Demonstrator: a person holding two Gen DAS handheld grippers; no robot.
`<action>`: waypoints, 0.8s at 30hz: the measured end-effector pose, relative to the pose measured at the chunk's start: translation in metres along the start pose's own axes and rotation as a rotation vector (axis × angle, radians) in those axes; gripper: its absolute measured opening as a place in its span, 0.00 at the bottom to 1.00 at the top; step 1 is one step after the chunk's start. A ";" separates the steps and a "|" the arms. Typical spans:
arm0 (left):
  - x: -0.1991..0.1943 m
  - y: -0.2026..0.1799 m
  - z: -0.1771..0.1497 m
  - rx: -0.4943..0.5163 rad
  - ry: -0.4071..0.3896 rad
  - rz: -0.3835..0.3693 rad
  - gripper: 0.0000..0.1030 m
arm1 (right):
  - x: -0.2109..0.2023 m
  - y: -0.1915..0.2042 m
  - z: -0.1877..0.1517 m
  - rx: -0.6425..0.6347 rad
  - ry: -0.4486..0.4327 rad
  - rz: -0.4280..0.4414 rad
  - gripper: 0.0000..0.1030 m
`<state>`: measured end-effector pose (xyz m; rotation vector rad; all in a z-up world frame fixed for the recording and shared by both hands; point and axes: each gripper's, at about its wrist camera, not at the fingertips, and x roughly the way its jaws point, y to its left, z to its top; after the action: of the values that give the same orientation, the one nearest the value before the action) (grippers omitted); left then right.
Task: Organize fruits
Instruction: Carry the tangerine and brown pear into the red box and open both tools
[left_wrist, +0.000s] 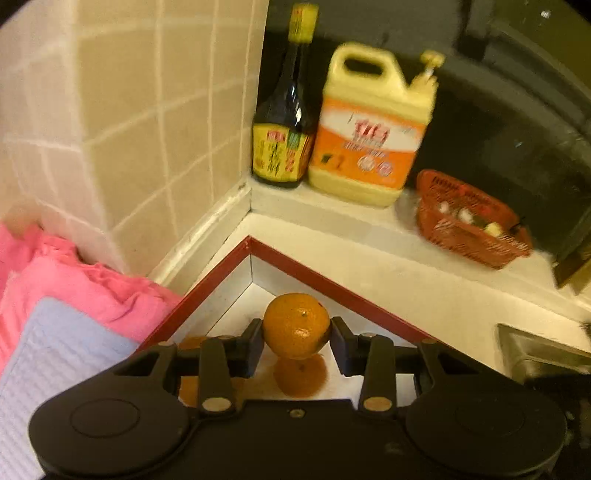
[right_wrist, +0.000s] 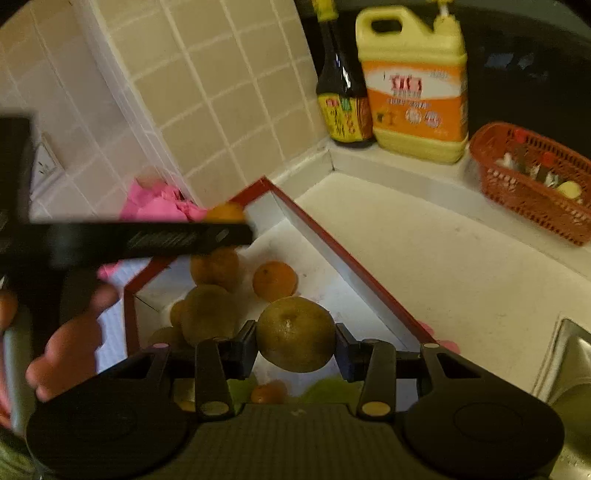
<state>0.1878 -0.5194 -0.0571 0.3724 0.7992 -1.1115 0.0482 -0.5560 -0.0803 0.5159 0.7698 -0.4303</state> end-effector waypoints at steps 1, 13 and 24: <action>0.008 0.002 0.002 -0.001 0.015 0.001 0.45 | 0.006 -0.002 0.002 0.008 0.011 0.001 0.44; 0.057 0.017 0.006 0.004 0.089 0.032 0.45 | 0.041 0.000 0.005 -0.031 0.087 -0.029 0.44; 0.061 0.010 0.006 0.053 0.090 0.059 0.54 | 0.047 -0.003 0.002 -0.015 0.113 -0.043 0.45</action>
<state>0.2115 -0.5584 -0.0984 0.4902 0.8337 -1.0682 0.0785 -0.5682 -0.1150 0.5138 0.8933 -0.4376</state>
